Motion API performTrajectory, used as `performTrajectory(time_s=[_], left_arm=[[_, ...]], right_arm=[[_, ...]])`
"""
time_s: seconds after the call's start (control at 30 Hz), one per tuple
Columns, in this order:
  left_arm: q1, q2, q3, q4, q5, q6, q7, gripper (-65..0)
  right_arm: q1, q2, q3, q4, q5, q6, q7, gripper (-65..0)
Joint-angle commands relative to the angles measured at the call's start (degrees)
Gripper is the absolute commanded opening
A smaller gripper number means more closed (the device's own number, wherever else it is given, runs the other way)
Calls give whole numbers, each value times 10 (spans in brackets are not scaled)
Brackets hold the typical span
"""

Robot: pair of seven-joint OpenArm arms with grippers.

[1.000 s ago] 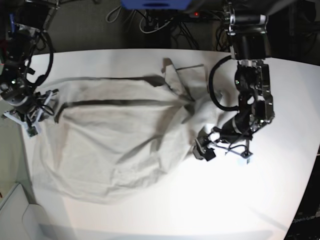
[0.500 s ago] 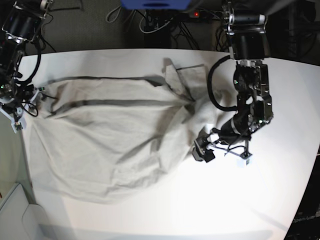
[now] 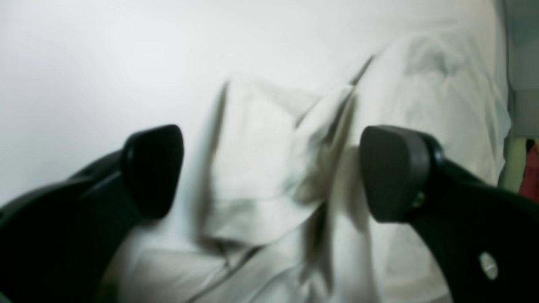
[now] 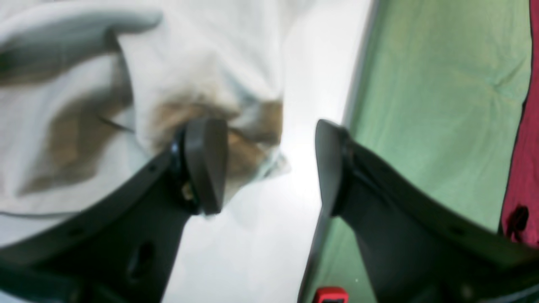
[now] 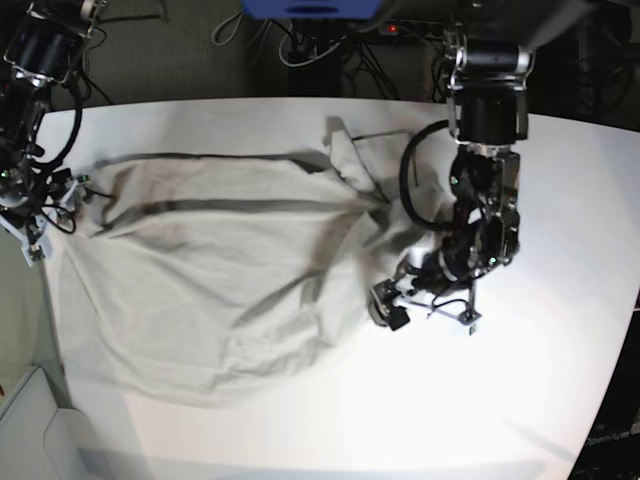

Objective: Layout the t-shirt on the table in an organized manner, then fold the t-shirt properly
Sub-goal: 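Reach the left gripper down and grasp the bunched shirt fabric, then pull the grasped fabric away from the right gripper, stretching the shirt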

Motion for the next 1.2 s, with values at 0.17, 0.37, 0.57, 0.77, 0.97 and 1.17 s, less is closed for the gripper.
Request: performTrajectory(time_s=[0.17, 0.37, 0.57, 0.77, 0.97, 1.17], left_arm=[[-29, 3, 27, -13, -8, -6, -22, 0], [-27, 2, 24, -14, -8, -1, -22, 0], [-24, -2, 24, -9, -8, -7, -22, 0], [-18, 4, -32, -8, -10, -7, -21, 0], [-15, 13, -71, -15, -9, -7, -21, -125], [-15, 17, -68, -15, -9, -7, -21, -127]], right_arm=[[8, 12, 4, 11, 2, -2, 8, -311], [8, 13, 4, 11, 2, -2, 9, -311], [9, 11, 4, 10, 2, -2, 9, -311], [9, 13, 4, 7, 2, -2, 10, -311], [8, 13, 4, 7, 2, -2, 10, -311], [8, 10, 3, 7, 2, -2, 10, -311]])
